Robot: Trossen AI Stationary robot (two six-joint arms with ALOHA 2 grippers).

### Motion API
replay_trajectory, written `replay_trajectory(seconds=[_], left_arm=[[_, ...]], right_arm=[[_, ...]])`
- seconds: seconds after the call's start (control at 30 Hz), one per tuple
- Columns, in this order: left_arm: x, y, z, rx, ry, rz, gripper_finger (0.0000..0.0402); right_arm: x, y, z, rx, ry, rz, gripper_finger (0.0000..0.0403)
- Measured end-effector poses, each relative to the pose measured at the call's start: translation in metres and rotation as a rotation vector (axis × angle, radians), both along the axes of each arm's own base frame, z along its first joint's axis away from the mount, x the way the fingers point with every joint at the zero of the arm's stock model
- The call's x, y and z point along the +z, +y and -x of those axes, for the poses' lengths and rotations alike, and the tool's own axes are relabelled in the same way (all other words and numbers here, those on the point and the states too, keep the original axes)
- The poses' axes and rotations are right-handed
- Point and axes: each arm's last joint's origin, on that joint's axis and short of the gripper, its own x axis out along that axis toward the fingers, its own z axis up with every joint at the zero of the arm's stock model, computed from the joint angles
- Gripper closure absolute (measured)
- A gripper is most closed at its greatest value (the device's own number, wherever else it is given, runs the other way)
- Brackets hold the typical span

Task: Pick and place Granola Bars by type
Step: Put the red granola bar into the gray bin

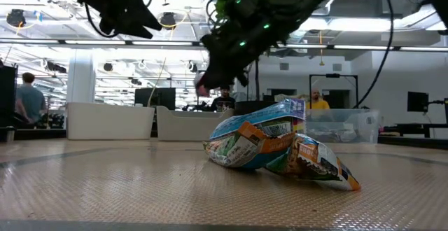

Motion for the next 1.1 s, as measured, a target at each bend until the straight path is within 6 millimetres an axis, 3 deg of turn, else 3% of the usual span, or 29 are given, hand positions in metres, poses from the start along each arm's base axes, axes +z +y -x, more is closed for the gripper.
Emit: replay_trajectory(seconds=[0.17,0.37,0.87,0.97,1.1], left_arm=[[0.001,-0.001,0.001,-0.017,0.011,-0.019,0.0123],[0.001,0.0,0.001,-0.025,0.028,-0.047,0.0123],[0.001,0.0,0.001,-0.022,0.059,-0.098,0.0123],[0.001,0.0,0.002,-0.006,0.06,-0.104,0.0123],[0.001,0.0,0.002,-0.004,0.06,-0.104,0.0123]], right_arm=[[0.009,-0.026,-0.027,-0.118,-0.035,0.069,0.0359],[0.005,-0.043,-0.047,-0.178,0.039,0.082,0.0358],[0.005,-0.033,-0.048,-0.233,0.132,0.166,0.0356],[0.004,-0.033,-0.047,-0.242,0.146,0.172,0.0335],[0.004,-0.033,-0.047,-0.253,0.143,0.171,0.0278]])
